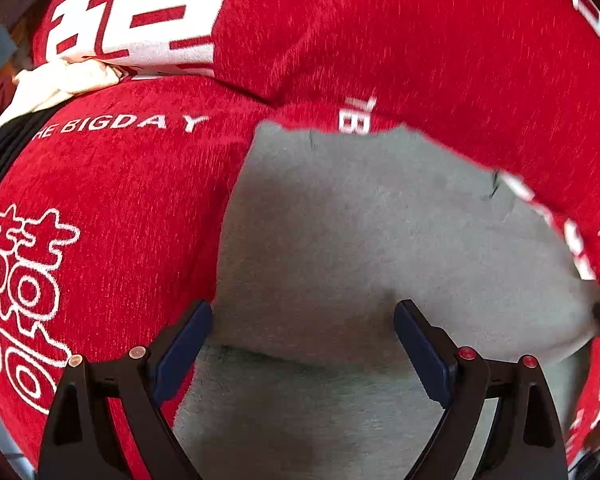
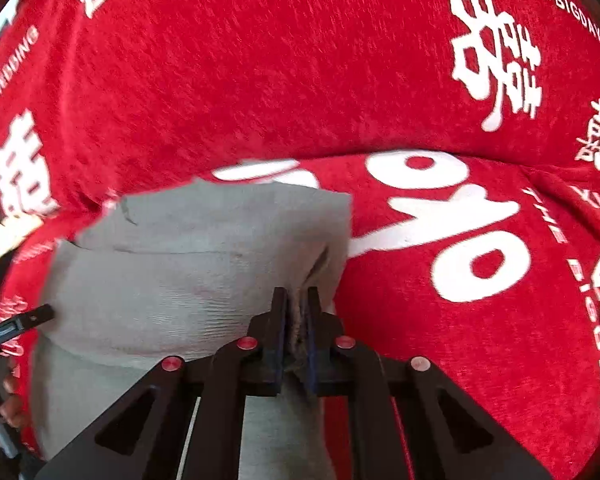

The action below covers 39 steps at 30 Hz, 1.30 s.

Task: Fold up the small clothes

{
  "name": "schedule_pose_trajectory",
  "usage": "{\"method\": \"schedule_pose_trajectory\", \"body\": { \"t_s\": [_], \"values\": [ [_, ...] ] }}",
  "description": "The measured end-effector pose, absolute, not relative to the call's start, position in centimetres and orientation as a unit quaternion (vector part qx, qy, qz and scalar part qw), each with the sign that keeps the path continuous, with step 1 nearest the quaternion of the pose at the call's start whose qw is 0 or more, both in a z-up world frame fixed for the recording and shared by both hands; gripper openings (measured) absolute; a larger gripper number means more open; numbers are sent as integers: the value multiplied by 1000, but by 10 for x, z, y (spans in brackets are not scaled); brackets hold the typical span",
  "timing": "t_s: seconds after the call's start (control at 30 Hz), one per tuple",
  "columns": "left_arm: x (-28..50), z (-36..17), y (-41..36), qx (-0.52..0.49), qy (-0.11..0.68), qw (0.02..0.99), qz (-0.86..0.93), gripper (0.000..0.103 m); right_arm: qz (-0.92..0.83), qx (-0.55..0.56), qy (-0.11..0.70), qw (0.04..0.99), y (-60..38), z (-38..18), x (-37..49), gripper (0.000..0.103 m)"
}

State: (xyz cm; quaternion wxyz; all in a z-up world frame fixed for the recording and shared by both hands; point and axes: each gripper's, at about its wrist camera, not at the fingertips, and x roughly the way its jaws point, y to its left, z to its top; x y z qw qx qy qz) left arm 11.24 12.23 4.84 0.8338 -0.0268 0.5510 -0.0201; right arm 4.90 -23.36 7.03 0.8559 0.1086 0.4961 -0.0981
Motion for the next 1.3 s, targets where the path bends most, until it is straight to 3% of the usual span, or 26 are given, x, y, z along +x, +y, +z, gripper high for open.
{"method": "schedule_pose_trajectory", "body": {
  "t_s": [0.13, 0.27, 0.37, 0.6, 0.7, 0.9, 1.03, 1.13, 1.17, 1.3],
  "values": [
    [111, 48, 120, -7, 547, 837, -23, 94, -96, 104, 513, 846, -232, 56, 55, 13],
    [105, 73, 126, -18, 526, 850, -31, 94, -107, 156, 471, 862, -253, 88, 38, 64],
    [99, 83, 108, 12, 512, 857, -60, 94, -122, 122, 446, 878, -244, 100, 19, 65],
    [117, 59, 55, 75, 515, 850, -80, 94, -10, 57, 484, 873, -172, 82, 37, 65],
    [122, 41, 83, 41, 532, 843, -74, 103, -55, 36, 514, 855, -188, 57, 39, 64],
    [113, 58, 132, -2, 524, 850, -47, 103, -107, 69, 492, 861, -214, 82, 23, 69],
    [122, 73, 100, -6, 516, 852, -92, 103, -56, 55, 490, 868, -180, 94, 69, 76],
    [134, 60, 56, 59, 529, 838, -120, 103, -52, 6, 539, 841, -159, 65, 107, 77],
    [144, 47, 45, 85, 549, 824, -112, 103, -73, 1, 555, 829, -164, 49, 120, 82],
    [177, 32, 56, 58, 562, 820, -88, 103, -113, 59, 530, 838, -217, 44, 148, 84]
  ]
}}
